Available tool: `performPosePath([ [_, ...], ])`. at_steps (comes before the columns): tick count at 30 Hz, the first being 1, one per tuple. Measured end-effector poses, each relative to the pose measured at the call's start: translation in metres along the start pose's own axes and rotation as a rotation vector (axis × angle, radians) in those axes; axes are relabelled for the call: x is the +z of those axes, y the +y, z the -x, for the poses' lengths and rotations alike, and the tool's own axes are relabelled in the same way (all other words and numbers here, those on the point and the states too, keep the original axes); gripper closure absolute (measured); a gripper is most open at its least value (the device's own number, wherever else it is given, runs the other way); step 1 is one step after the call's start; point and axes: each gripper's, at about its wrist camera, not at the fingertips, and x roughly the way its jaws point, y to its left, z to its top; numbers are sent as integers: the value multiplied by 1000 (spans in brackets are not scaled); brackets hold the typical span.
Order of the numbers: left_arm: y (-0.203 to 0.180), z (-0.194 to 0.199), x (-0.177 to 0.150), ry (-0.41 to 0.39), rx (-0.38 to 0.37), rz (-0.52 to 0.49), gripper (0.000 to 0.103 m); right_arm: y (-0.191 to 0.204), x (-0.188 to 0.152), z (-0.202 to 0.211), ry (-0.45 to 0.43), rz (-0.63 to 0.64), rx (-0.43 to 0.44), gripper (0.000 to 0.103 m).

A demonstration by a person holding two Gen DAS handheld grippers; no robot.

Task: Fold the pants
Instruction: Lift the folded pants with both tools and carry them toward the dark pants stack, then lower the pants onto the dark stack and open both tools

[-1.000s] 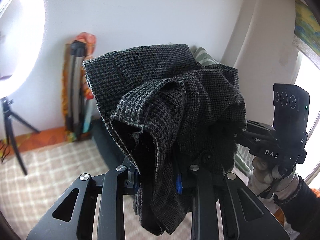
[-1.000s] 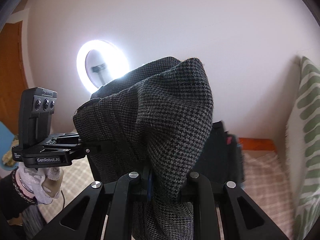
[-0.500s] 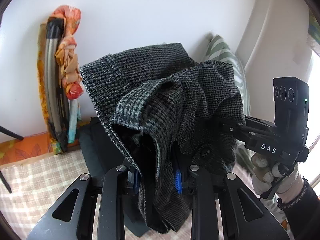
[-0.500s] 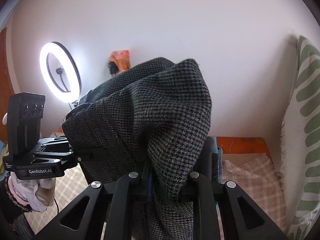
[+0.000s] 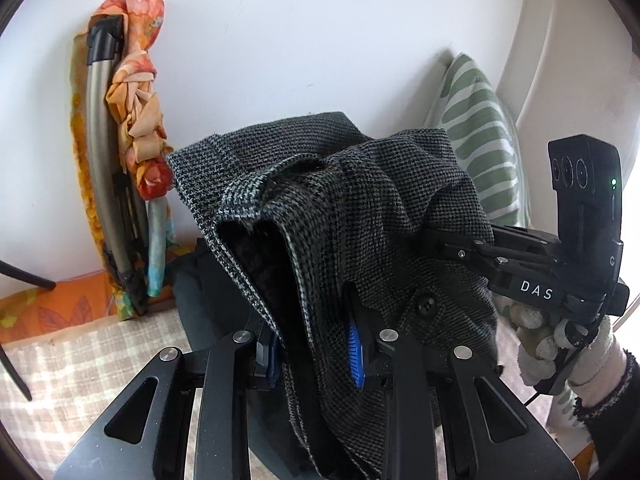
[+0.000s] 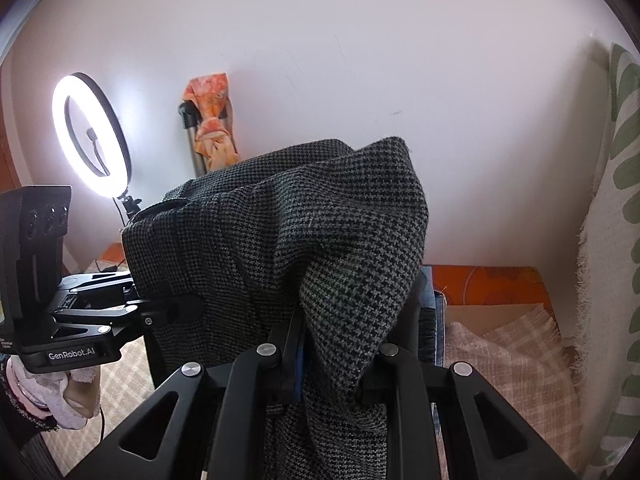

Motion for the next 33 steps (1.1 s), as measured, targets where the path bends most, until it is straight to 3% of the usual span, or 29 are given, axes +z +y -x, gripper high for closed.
performPosePath([
  [5,6,-21,-2,30,49,7,79,-14,-3,-27,36,-29,-7,84],
  [10,17,-40,-5,73,133,42,79,-30,-9,-46,77,-70,-75,66],
  [11,20,-43,-5,85,151,52,79,-34,-10,-49,83,-81,-97,59],
  [14,28,-44,-5,91,180,67,79,-45,-15,-59,107,-116,-142,52],
  [17,31,-38,-6,92,190,68,79,-48,-16,-62,100,-125,-180,35],
  [21,25,-23,-3,70,203,43,78,-49,-15,-53,81,-152,-202,29],
  [26,16,7,1,20,215,26,46,-42,-15,-23,49,-152,-223,24],
  [30,7,31,4,-4,212,6,36,-26,-16,-2,26,-114,-242,18],
  [33,-3,49,4,-33,225,-23,35,-11,-14,9,5,-89,-249,17],
])
